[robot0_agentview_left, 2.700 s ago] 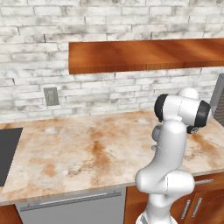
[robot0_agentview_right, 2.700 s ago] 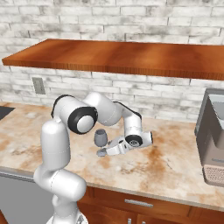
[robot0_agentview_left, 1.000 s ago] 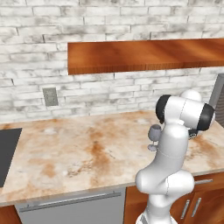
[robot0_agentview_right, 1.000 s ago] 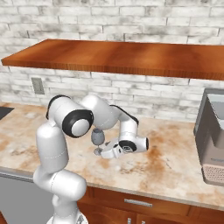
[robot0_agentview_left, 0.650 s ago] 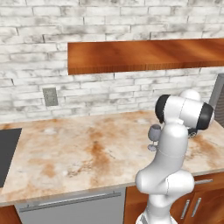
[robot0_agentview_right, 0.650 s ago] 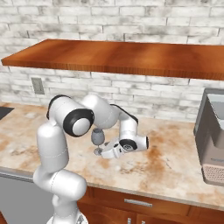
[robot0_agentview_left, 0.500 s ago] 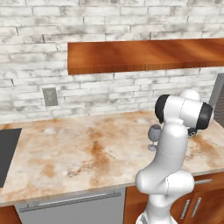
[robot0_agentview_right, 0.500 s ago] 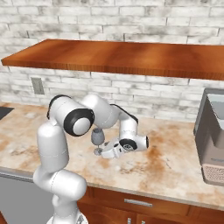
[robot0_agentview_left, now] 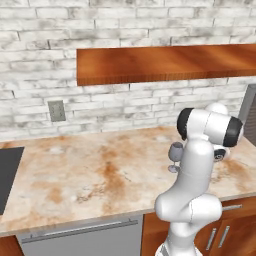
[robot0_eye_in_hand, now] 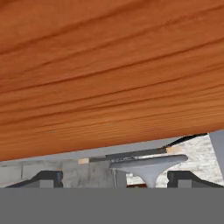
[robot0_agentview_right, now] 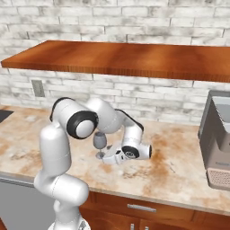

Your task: Retrieve the wine glasses from the counter and place one next to each plate.

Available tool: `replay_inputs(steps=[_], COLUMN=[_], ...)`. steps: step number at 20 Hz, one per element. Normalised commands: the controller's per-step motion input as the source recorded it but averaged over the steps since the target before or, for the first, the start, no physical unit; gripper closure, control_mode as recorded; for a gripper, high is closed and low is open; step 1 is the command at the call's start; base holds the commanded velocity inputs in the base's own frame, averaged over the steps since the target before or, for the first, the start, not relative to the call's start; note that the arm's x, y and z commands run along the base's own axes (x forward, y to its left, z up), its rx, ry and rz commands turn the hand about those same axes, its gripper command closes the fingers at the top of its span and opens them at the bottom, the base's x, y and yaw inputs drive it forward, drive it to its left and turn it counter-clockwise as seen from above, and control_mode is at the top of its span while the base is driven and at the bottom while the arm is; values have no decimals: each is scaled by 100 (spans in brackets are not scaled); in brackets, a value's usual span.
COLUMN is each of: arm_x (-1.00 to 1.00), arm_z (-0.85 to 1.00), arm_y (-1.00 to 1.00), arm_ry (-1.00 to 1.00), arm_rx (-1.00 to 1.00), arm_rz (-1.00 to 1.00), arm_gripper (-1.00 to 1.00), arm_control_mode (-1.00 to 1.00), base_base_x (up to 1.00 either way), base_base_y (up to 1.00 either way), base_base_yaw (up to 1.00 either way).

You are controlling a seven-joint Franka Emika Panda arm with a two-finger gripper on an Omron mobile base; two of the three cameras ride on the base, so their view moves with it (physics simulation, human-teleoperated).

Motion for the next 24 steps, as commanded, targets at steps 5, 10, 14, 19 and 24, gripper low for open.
replay_inputs(steps=[5, 10, 14, 19, 24], arm_x=[14, 2, -4, 0, -13], arm_z=[-23, -7, -5, -22, -3], arm_y=[24, 43, 54, 49, 13], arm_ry=[0, 6, 16, 13, 3], arm_rx=[19, 9, 2, 0, 2], arm_rz=[0, 0, 0, 0, 0], arm_gripper=[-100, -100, -100, -100, 100], arm_control_mode=[-100, -100, -100, -100, -100], base_base_x=[0, 0, 0, 0, 0], base_base_y=[0, 0, 0, 0, 0], base_base_yaw=[0, 0, 0, 0, 0])
